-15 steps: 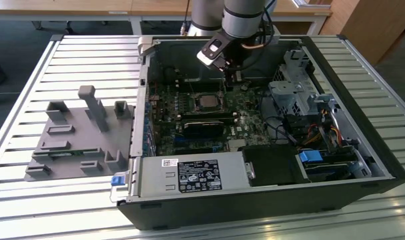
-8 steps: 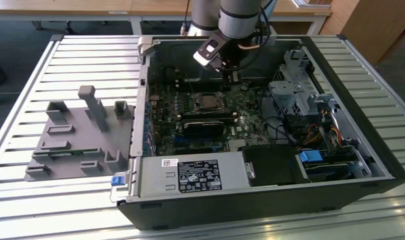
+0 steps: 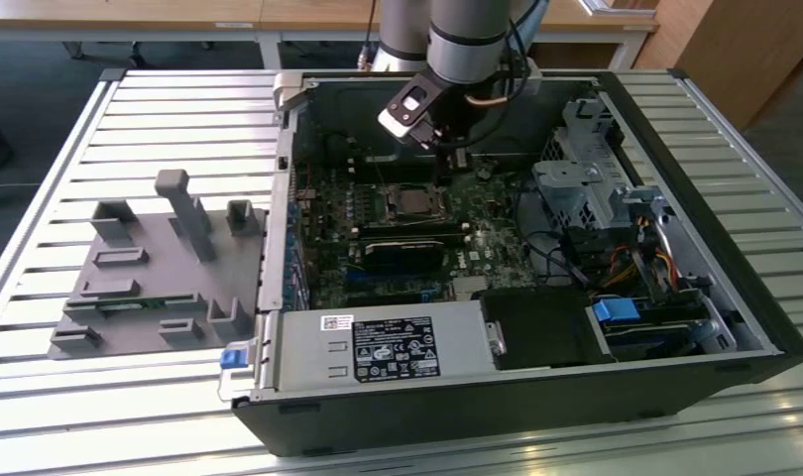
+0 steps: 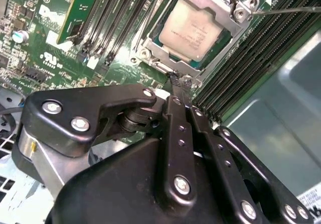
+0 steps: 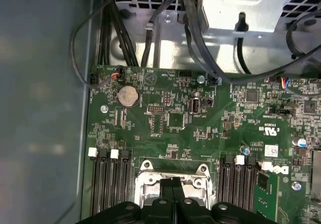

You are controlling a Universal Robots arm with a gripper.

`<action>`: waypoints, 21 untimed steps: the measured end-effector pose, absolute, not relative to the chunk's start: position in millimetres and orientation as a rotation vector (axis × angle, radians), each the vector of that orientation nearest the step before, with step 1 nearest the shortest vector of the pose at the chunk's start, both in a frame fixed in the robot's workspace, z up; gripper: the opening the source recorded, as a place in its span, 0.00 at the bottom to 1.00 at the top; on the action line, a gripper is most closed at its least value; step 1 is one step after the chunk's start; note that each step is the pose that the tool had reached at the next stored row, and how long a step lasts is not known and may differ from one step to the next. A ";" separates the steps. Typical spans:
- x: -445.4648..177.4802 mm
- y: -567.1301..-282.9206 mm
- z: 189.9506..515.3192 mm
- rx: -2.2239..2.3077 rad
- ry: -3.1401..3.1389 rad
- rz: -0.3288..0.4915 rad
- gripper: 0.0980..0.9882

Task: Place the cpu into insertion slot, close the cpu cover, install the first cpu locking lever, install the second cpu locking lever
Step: 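Close the cpu cover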

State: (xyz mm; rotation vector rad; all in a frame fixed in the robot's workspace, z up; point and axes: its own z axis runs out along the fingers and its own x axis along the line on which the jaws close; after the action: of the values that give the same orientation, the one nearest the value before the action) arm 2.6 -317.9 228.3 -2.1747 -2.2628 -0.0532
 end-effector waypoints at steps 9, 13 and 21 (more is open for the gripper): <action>-15.4 -317.8 222.3 -2.175 -2.263 -0.053 0.01; -18.6 -317.9 217.0 -2.175 -2.263 -0.053 0.01; -34.5 -317.9 214.6 -2.175 -2.263 -0.053 0.01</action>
State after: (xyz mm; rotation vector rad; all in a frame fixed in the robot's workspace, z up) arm -34.5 -317.9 214.6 -2.1747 -2.2628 -0.0530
